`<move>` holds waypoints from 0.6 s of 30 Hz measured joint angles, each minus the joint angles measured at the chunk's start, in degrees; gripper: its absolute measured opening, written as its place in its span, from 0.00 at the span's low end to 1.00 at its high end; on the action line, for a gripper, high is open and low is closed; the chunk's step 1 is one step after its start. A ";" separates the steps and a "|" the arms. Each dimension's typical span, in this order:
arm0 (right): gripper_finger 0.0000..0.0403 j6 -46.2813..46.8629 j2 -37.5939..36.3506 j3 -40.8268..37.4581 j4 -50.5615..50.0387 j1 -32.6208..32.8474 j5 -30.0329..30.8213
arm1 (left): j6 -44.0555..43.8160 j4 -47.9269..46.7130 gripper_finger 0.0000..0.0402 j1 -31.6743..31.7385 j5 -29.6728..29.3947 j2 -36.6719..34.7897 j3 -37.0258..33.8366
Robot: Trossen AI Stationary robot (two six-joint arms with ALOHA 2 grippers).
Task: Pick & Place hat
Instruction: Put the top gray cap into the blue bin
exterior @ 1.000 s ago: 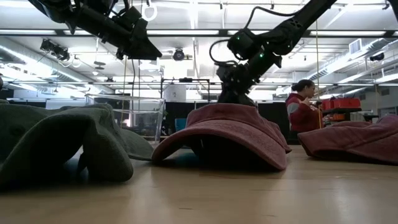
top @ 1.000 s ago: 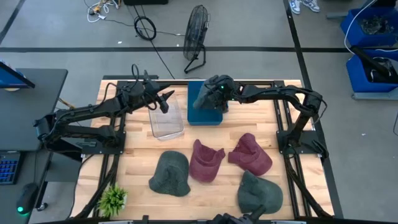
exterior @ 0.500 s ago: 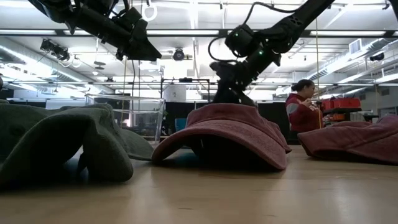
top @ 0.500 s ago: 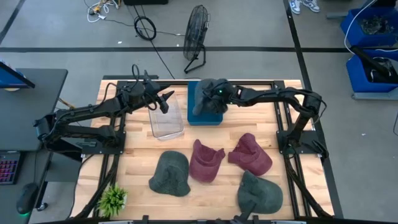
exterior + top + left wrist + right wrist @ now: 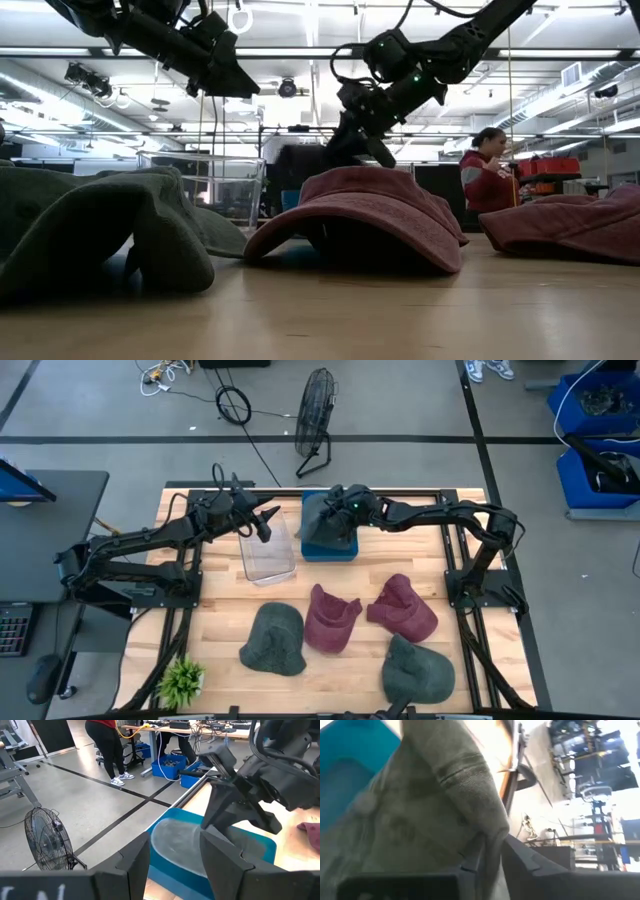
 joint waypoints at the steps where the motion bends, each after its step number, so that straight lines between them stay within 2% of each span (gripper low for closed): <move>1: 0.21 0.60 -0.03 0.02 0.19 0.10 0.68 | 0.00 0.00 0.44 0.00 0.00 0.00 0.00; 4: 0.27 1.23 -0.20 0.02 -0.68 0.33 4.80 | 0.00 -0.33 0.44 0.00 0.00 0.00 0.00; 7: 0.32 0.84 -0.24 0.02 -3.43 0.59 12.04 | -0.02 -1.73 0.44 -0.02 0.00 0.00 0.00; 11: 0.34 0.49 -0.24 0.02 -8.36 1.00 18.48 | -0.07 -3.67 0.44 -0.02 0.00 0.00 0.00; 14: 0.34 0.02 -0.24 0.02 -7.60 1.80 17.97 | -0.07 -4.62 0.44 -0.02 0.00 0.00 -0.02; 18: 0.33 0.38 -0.26 0.02 -2.23 3.21 8.17 | -0.17 -4.68 0.44 -0.02 0.00 0.00 -0.02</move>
